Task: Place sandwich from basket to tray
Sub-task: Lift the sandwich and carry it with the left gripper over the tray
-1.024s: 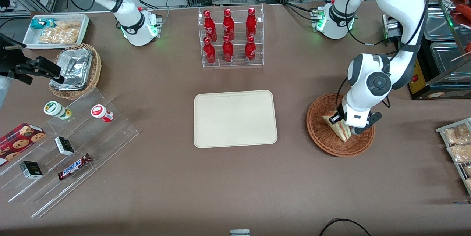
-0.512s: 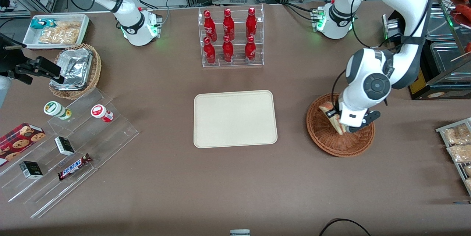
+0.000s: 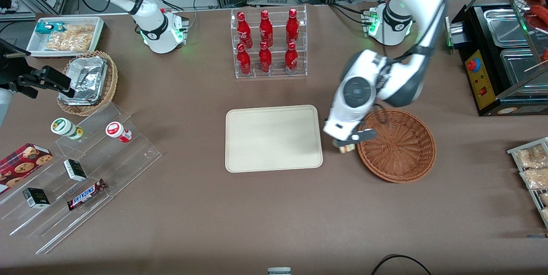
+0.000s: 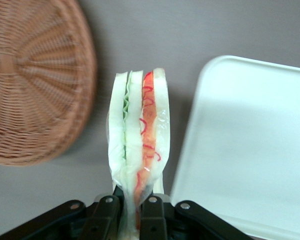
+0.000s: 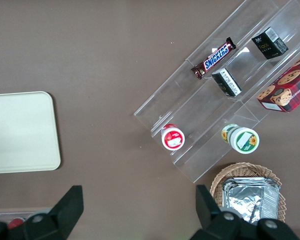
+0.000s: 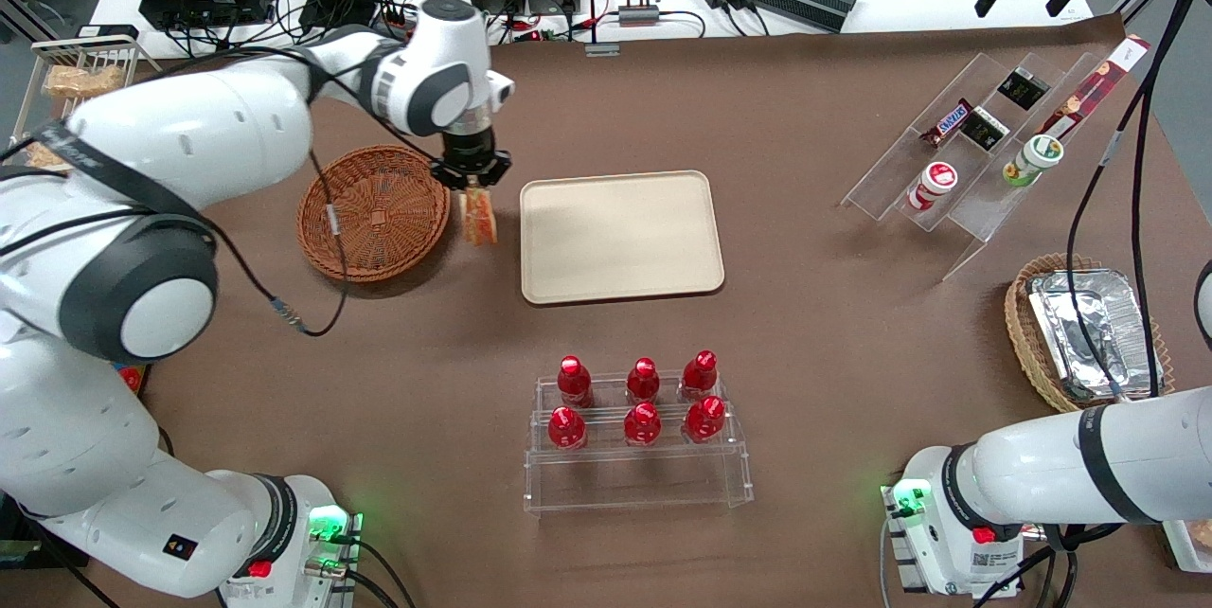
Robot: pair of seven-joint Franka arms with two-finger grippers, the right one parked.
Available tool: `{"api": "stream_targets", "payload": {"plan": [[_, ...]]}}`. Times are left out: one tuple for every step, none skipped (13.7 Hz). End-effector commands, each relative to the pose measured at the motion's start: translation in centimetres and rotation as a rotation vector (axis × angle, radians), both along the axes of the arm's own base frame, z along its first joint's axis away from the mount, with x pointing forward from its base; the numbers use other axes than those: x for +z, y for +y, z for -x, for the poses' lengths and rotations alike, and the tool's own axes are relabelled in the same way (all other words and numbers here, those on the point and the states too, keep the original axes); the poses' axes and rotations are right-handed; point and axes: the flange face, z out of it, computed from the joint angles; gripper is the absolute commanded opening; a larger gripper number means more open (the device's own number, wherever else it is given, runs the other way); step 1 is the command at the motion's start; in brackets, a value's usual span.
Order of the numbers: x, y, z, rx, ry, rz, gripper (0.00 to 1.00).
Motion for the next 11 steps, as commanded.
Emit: {"api": "stream_targets", "payload": {"plan": [[-1.1, -6.2, 0.0, -0.004, -0.034, 0.02, 0.01], [-1.5, -7.9, 0.6, -0.002, -0.041, 0.033, 0.01], [-1.7, -9.0, 0.9, -0.002, -0.045, 0.049, 0.01], [-1.7, -10.5, 1.1, -0.012, -0.058, 0.069, 0.01], [-1.9, -11.6, 1.3, -0.016, -0.051, 0.088, 0.01], [-2.5, -12.5, 1.5, -0.02, -0.047, 0.102, 0.01], [-2.6, -13.7, 2.0, -0.034, -0.053, 0.121, 0.01], [-2.9, -14.7, 2.4, -0.046, -0.051, 0.13, 0.01], [-3.3, -15.4, 2.2, -0.052, -0.054, 0.137, 0.01], [-3.9, -16.2, 2.2, -0.068, -0.053, 0.14, 0.01], [-4.4, -16.3, 2.2, -0.072, -0.05, 0.139, 0.02]]}}
